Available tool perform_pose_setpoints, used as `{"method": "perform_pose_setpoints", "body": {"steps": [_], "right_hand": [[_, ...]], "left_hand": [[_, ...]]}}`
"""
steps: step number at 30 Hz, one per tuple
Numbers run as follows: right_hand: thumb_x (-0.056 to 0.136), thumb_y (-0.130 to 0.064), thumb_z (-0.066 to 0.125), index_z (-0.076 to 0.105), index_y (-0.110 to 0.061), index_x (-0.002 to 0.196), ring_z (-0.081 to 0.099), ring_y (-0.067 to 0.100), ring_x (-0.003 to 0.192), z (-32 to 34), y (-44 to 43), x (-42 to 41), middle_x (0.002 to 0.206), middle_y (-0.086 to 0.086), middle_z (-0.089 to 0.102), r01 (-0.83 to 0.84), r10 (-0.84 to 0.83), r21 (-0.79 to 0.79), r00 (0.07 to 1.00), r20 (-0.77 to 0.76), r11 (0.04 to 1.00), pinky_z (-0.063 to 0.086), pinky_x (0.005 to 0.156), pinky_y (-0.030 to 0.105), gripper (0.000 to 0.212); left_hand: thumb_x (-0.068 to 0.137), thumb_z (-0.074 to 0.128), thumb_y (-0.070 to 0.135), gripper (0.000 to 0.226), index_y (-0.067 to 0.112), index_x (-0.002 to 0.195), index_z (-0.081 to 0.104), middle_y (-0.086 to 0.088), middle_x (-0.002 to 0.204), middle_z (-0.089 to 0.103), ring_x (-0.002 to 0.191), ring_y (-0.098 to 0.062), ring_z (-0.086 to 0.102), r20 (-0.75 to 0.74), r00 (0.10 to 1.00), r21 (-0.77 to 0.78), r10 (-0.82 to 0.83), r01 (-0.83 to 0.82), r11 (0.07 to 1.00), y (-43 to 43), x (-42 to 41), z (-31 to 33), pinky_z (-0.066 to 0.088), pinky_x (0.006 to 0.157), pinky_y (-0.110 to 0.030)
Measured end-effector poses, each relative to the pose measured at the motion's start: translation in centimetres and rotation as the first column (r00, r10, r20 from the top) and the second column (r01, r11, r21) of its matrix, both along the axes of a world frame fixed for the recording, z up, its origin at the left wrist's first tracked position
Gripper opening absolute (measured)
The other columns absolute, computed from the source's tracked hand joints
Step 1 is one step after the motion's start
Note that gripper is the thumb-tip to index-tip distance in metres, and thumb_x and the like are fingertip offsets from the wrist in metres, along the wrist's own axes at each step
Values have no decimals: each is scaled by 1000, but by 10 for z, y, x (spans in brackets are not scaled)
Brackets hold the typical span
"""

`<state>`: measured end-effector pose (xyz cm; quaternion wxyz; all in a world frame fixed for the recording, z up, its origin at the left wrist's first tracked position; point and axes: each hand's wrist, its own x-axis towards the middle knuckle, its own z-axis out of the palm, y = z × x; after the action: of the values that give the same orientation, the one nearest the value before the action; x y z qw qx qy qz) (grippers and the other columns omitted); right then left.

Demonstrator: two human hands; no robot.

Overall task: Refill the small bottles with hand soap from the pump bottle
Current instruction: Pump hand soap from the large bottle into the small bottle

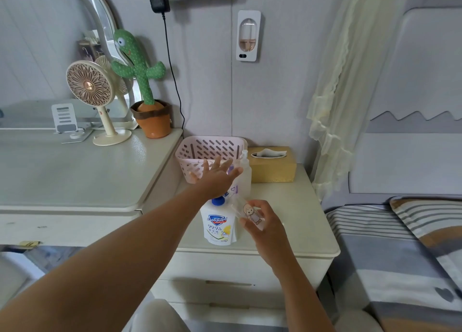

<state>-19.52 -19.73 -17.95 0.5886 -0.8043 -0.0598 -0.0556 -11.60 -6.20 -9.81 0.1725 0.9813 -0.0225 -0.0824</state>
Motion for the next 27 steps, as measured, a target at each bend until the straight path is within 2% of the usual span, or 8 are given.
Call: {"method": "perform_pose_setpoints", "body": {"steps": [3,7,13,15,18,21,24,27], "right_hand": [[88,-17,64,49,-25,112,53,-21,84,4,0,1,98,-24,55,-19,19,1,1000,10,1000,41,64,0,29],[88,-17,63,49,-23,113,56,-14,85,1,3,2,101,-19,57,-10,10,4,1000,13,1000,39,63,-2,29],[89,-19,63,49,-21,118,57,-4,90,-4,4,1,114,-6,59,-17,17,0,1000,-17,1000,41,65,-1,32],[89,-19,63,50,-20,118,56,-6,90,-1,1,1,112,-8,59,-14,14,14,1000,-18,1000,40,64,-2,33],[88,-19,63,48,-26,113,57,-7,87,3,0,1,105,-15,57,-16,16,7,1000,1,1000,41,65,-1,30],[87,-20,65,47,-30,110,57,-10,86,5,1,1,100,-20,56,-12,12,3,1000,11,1000,43,67,1,30],[88,-18,64,49,-26,111,56,-10,84,2,2,0,98,-21,56,-4,4,8,1000,11,1000,40,63,-1,29],[89,-17,63,48,-25,111,55,-9,84,0,3,-3,100,-19,55,-8,8,13,1000,-4,1000,41,63,-1,29]], "left_hand": [[104,14,37,49,24,151,8,-1,157,-7,143,-25,-15,35,995,108,-89,84,991,-2,-2,8,-10,111,-49],[103,12,41,52,20,151,10,-3,158,-3,144,-21,-14,67,995,68,-79,74,995,1,0,1,-12,112,-44],[96,18,58,58,36,149,11,5,159,-5,144,-23,-14,-3,1000,21,28,-28,999,4,7,-11,-14,109,-61],[102,17,45,51,31,150,7,0,158,-9,144,-26,-16,20,999,111,-38,36,993,0,5,-5,-13,109,-55],[103,13,33,48,27,151,7,-7,158,-9,143,-30,-17,88,992,109,-93,84,991,2,7,-1,-11,113,-53],[102,12,39,53,20,152,8,-8,158,-6,143,-26,-18,76,995,63,-62,58,996,5,11,-6,-12,114,-52],[100,16,50,57,29,151,6,1,158,-9,143,-23,-18,66,998,20,-5,3,1000,4,8,-11,-15,109,-54],[102,18,43,51,30,150,6,0,158,-10,144,-27,-16,49,998,106,-33,27,994,0,0,-9,-13,109,-56]]}}
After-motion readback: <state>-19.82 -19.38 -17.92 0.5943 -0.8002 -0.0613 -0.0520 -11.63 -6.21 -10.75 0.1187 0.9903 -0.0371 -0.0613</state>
